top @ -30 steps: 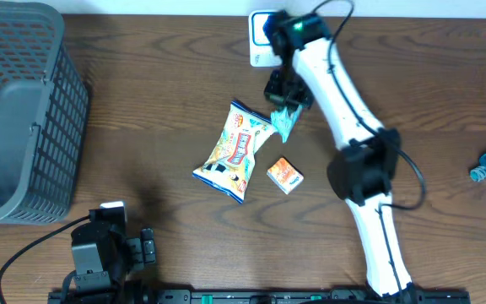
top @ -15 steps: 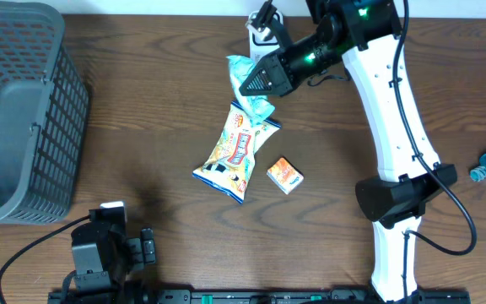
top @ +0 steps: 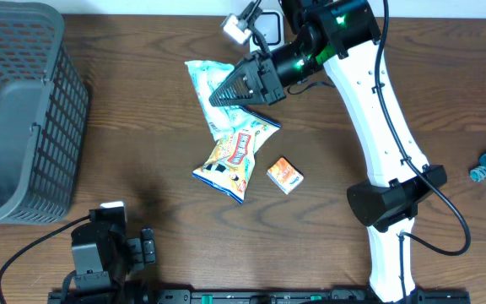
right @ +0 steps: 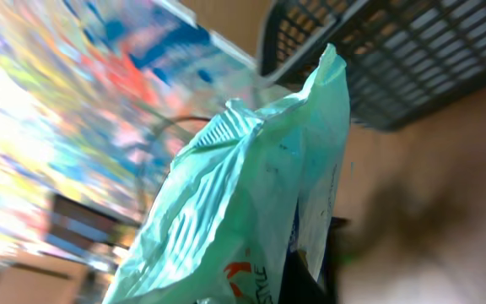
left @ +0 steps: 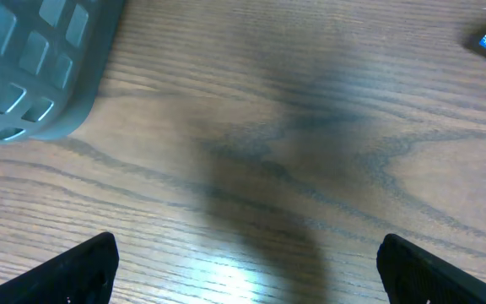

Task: Scan the item barcode
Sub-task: 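Lift the wipes pack and hold it before the white scanner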

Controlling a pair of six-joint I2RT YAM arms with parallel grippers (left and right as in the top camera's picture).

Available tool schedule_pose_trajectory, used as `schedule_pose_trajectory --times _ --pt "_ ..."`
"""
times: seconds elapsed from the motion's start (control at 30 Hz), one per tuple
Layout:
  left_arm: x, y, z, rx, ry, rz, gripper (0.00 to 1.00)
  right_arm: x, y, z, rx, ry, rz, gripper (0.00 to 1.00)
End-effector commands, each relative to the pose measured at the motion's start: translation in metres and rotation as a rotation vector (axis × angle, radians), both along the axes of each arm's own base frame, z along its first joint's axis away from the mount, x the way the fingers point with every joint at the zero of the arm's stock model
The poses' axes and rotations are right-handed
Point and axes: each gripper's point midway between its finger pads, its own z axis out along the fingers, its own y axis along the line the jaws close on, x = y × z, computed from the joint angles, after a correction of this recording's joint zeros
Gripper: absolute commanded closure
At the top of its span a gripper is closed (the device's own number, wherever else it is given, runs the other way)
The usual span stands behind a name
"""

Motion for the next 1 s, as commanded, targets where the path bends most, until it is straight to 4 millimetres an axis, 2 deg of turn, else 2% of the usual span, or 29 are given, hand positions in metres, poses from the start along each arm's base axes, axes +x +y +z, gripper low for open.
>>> schedule_pose_trajectory --times 0.0,0.1,0.13,0.17,0.27,0.33,0.4,0.47,0.57,0.77,0.97 --pt "0.000 0.000 0.000 0.009 0.003 -0.007 0.02 -0.006 0.001 0.019 0.038 0.197 0.019 0.99" --pt "0.000 0.000 0.000 0.009 0.003 -0.007 0.02 -0.003 0.001 0.012 0.006 0.167 0.003 0.99" --pt "0.000 0.000 0.000 0.009 0.003 -0.007 0.02 0.000 0.001 0.002 -0.026 0.103 -0.011 0.99" --pt "0.000 0.000 0.000 0.009 0.003 -0.007 0.02 0.007 0.000 -0.017 -0.107 0.002 -0.038 0.99" --pt "0.000 0.000 0.000 0.009 0.003 -0.007 0.02 0.033 -0.016 -0.089 -0.524 -0.202 -0.151 0.98" --pt "0.000 0.000 0.000 0.009 0.003 -0.007 0.02 0.056 -0.044 -0.131 -0.881 -0.263 -0.309 0.98" --pt "0.000 0.000 0.000 0.009 0.003 -0.007 0.02 0.079 -0.071 -0.148 -1.147 -0.346 -0.490 0.98" --pt "0.000 0.000 0.000 0.009 0.003 -0.007 0.02 0.096 -0.088 -0.149 -1.291 -0.422 -0.646 0.99" --pt "0.000 0.000 0.000 0.009 0.003 -0.007 0.02 0.121 -0.093 -0.139 -1.342 -0.507 -0.845 0.99" --pt "0.000 0.000 0.000 0.009 0.003 -0.007 0.02 0.182 -0.081 -0.128 -1.244 -0.639 -1.080 0.99" --pt "0.000 0.000 0.000 0.009 0.003 -0.007 0.02 0.254 -0.068 -0.147 -1.124 -0.745 -1.177 0.99"
